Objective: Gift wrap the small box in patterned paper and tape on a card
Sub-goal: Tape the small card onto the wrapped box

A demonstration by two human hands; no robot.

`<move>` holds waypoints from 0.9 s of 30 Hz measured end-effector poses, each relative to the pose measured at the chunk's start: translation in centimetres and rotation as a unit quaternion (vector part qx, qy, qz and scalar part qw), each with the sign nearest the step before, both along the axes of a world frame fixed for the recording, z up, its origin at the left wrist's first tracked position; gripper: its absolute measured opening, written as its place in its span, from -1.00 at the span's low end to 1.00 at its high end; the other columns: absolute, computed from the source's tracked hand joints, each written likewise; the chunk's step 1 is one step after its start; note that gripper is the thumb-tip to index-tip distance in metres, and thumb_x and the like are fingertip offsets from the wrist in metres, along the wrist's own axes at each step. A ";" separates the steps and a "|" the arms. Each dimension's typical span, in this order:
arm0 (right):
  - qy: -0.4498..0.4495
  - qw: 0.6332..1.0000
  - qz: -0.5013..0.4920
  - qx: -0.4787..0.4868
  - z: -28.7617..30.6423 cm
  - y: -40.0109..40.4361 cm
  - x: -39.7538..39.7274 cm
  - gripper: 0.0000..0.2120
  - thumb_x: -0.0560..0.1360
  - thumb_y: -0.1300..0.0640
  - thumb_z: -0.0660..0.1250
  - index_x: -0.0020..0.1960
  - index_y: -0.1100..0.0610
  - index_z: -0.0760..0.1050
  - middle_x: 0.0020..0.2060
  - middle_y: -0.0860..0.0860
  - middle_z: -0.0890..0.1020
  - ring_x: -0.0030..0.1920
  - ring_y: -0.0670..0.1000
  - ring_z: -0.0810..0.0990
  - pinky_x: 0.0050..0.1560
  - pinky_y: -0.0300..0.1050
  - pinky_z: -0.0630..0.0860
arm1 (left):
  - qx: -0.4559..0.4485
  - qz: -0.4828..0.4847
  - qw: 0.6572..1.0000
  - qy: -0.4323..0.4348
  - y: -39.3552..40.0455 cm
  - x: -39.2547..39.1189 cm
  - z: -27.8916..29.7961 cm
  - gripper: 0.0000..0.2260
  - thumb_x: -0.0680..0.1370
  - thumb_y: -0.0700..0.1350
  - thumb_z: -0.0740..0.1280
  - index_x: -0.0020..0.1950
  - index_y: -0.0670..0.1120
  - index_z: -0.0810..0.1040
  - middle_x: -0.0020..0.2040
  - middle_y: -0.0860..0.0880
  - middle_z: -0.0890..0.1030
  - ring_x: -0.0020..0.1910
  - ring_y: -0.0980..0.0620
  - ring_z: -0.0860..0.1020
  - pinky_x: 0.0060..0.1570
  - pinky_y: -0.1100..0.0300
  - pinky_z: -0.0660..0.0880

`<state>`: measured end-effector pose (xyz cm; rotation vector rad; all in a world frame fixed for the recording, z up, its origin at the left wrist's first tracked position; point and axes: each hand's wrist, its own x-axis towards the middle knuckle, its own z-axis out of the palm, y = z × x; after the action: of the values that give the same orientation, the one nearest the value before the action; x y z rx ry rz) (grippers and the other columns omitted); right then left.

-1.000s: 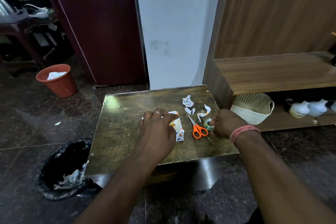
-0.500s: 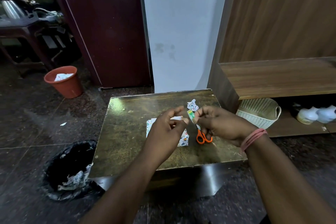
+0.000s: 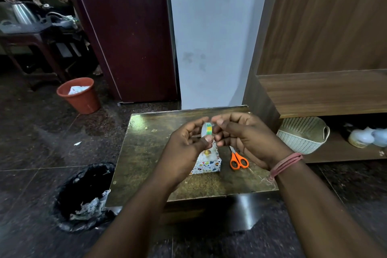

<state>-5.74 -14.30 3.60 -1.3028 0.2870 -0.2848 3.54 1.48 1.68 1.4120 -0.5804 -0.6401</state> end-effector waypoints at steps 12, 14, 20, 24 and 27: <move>0.043 0.996 -0.044 -0.065 -1.0 0.9 0.8 -0.95 0.52 0.36 0.41 -0.10 0.28 0.63 -0.31 0.16 0.63 -0.36 0.05 0.54 -0.41 -0.12 0.53 | 0.095 0.056 0.983 -0.145 0.8 0.0 0.3 -0.82 0.55 -0.10 0.48 0.12 0.11 0.65 -0.02 0.12 0.71 -0.05 0.19 0.67 -0.07 0.25 0.54; 0.017 0.994 -0.045 -0.099 -0.8 1.4 1.0 -0.93 0.55 0.36 0.38 -0.09 0.28 0.62 -0.33 0.14 0.63 -0.38 0.04 0.54 -0.42 -0.11 0.52 | 0.070 0.059 0.989 -0.117 0.9 0.1 0.6 -0.83 0.54 -0.15 0.47 0.11 0.04 0.66 -0.03 0.07 0.73 -0.05 0.14 0.70 -0.05 0.23 0.57; -0.060 0.993 -0.058 -0.088 -0.1 1.9 1.4 -0.93 0.59 0.30 0.36 -0.07 0.21 0.58 -0.36 0.15 0.54 -0.36 0.12 0.51 -0.42 -0.09 0.48 | -0.009 0.033 0.999 0.016 1.3 1.3 1.3 -0.74 0.43 -0.05 0.50 0.09 -0.06 0.72 -0.20 -0.12 0.57 -0.32 0.05 0.46 -0.32 0.18 0.40; -0.065 0.994 -0.057 -0.068 -0.2 2.1 1.3 -0.90 0.59 0.29 0.36 -0.09 0.19 0.59 -0.35 0.19 0.54 -0.34 0.16 0.46 -0.43 -0.10 0.46 | 0.007 0.005 0.999 0.047 1.8 1.5 1.6 -0.82 0.50 -0.05 0.52 0.07 -0.05 0.76 -0.20 -0.09 0.50 -0.36 0.11 0.32 -0.40 0.25 0.28; -0.065 0.996 -0.054 -0.038 0.0 2.0 1.3 -0.90 0.56 0.28 0.38 -0.12 0.16 0.60 -0.37 0.18 0.53 -0.38 0.11 0.46 -0.46 -0.12 0.44 | 0.005 -0.011 0.997 0.080 2.0 1.7 1.6 -0.73 0.42 -0.04 0.57 -0.01 -0.21 0.72 -0.14 -0.12 0.58 -0.27 0.08 0.47 -0.35 0.22 0.45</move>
<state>-4.43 -12.31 3.58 -1.3400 0.2385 -0.4751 5.20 3.48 3.29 1.3506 -0.4679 -0.7674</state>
